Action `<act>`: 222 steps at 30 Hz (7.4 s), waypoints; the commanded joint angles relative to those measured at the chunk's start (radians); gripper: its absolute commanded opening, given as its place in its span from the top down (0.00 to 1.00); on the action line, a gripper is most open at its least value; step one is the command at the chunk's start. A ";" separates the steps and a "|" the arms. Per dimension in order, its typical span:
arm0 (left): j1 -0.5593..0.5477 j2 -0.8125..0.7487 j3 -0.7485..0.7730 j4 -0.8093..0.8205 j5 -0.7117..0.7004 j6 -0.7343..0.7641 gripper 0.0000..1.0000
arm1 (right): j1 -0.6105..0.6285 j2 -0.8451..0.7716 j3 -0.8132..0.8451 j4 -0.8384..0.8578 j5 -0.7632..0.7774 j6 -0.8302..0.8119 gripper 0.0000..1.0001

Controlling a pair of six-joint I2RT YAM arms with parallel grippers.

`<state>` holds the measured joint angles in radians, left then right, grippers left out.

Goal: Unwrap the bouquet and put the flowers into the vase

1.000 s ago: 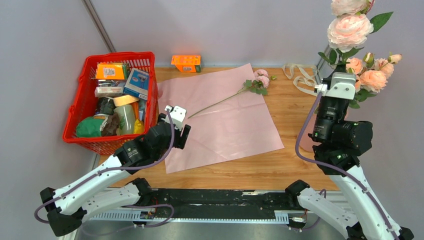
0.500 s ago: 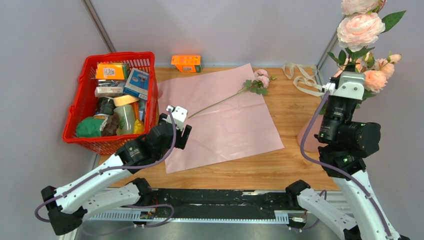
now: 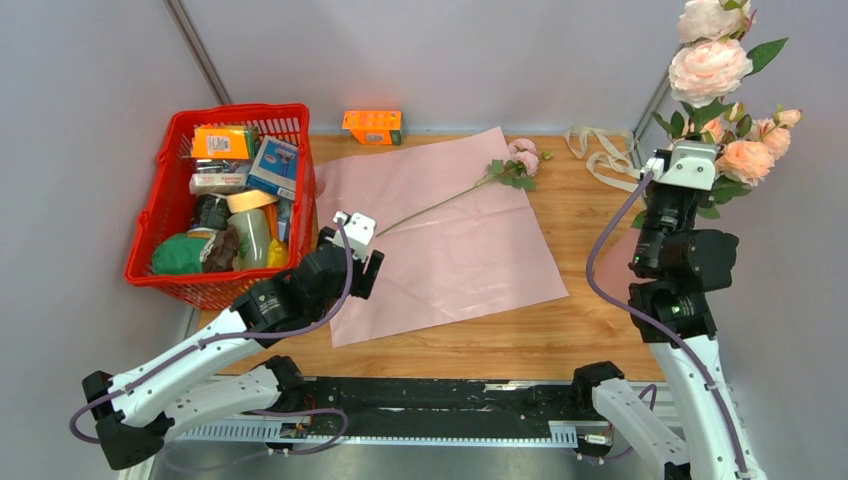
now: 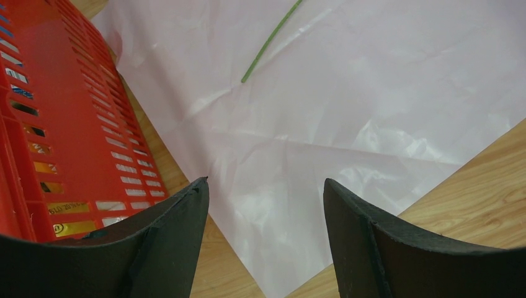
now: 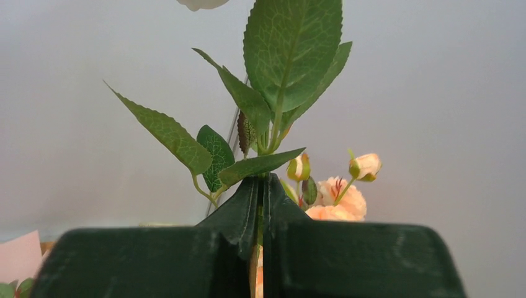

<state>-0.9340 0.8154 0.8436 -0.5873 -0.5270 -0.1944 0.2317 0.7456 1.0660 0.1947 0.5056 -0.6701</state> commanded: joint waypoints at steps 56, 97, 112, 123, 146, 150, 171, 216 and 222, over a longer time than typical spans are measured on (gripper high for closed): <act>-0.005 -0.007 0.000 0.011 -0.019 0.001 0.24 | -0.066 0.254 0.387 -0.578 -0.529 0.784 0.52; 0.323 1.075 0.761 0.006 0.513 0.251 0.32 | -0.057 -0.107 -0.032 -0.307 -1.181 0.824 0.50; 0.422 1.406 0.954 0.006 0.601 0.276 0.40 | -0.035 -0.121 -0.011 -0.305 -1.181 0.813 0.49; 0.425 1.377 0.907 0.050 0.636 0.282 0.65 | -0.034 -0.120 -0.015 -0.305 -1.167 0.810 0.49; 0.426 0.713 0.545 0.262 0.835 0.058 1.00 | -0.034 -0.011 -0.014 -0.365 -1.007 1.076 0.46; 0.425 0.538 0.415 0.303 0.871 0.027 1.00 | -0.034 0.000 -0.038 -0.367 -0.932 1.112 0.42; 0.425 0.004 0.006 0.339 0.984 0.036 1.00 | 0.147 0.204 -0.170 0.106 -0.931 1.423 0.36; 0.423 0.045 0.028 0.273 1.007 0.059 0.32 | 0.261 0.281 0.158 -0.026 -0.569 0.911 1.00; 0.423 0.044 0.032 0.262 0.978 0.062 0.30 | 0.261 0.098 0.210 -0.250 -0.346 0.592 1.00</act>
<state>-0.5110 0.8715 0.8349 -0.3267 0.4740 -0.1482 0.4961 0.9577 1.2144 0.0826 -0.0235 0.2184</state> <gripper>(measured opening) 0.693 0.039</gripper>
